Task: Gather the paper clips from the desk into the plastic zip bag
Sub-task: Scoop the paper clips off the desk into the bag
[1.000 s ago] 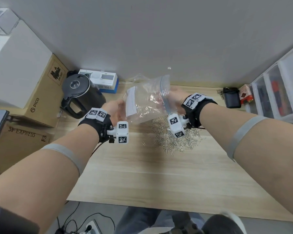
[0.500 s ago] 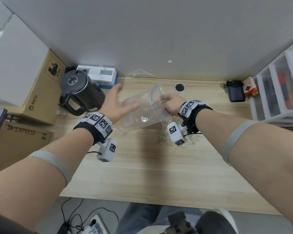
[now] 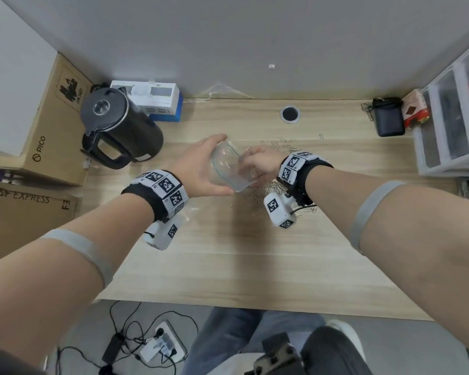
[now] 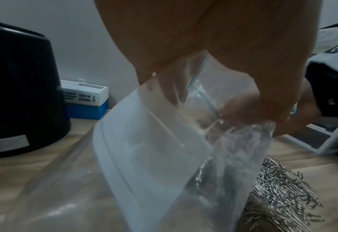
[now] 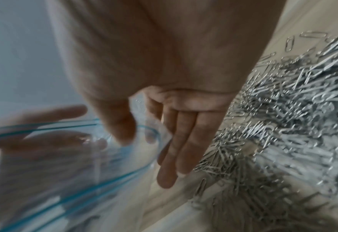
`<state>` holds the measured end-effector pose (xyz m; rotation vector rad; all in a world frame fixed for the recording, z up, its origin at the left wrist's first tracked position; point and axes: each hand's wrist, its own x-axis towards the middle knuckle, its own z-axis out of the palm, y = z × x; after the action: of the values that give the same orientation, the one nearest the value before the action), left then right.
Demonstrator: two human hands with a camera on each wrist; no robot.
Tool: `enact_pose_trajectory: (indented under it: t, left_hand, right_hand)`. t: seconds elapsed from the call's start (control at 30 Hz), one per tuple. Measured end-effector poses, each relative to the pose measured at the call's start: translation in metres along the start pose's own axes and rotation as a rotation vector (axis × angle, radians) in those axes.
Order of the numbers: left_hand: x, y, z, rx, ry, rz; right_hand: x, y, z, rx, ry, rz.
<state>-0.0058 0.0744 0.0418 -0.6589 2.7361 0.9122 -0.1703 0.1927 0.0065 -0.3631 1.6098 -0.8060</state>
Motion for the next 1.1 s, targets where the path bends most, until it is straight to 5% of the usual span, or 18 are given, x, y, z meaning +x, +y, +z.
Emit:
enact_pose_trajectory:
  t: [0.1, 0.23, 0.47, 0.63, 1.1]
  left_hand:
    - [-0.004, -0.003, -0.002, 0.039, -0.003, 0.013]
    - [-0.007, -0.01, -0.001, 0.059, -0.058, -0.033]
    - [-0.004, -0.015, 0.015, 0.089, -0.11, -0.032]
    - [0.0, -0.02, 0.025, 0.087, -0.119, -0.034]
    - [0.006, -0.021, 0.029, 0.094, -0.139, -0.032]
  right_hand:
    - [-0.004, 0.0, -0.02, -0.01, 0.056, 0.002]
    - [-0.006, 0.013, -0.045, -0.657, 0.383, -0.012]
    - [0.002, 0.051, -0.055, -1.207, 0.299, 0.127]
    - [0.013, 0.065, -0.05, -1.357, 0.287, 0.099]
    - [0.009, 0.055, -0.044, -1.169, 0.277, -0.048]
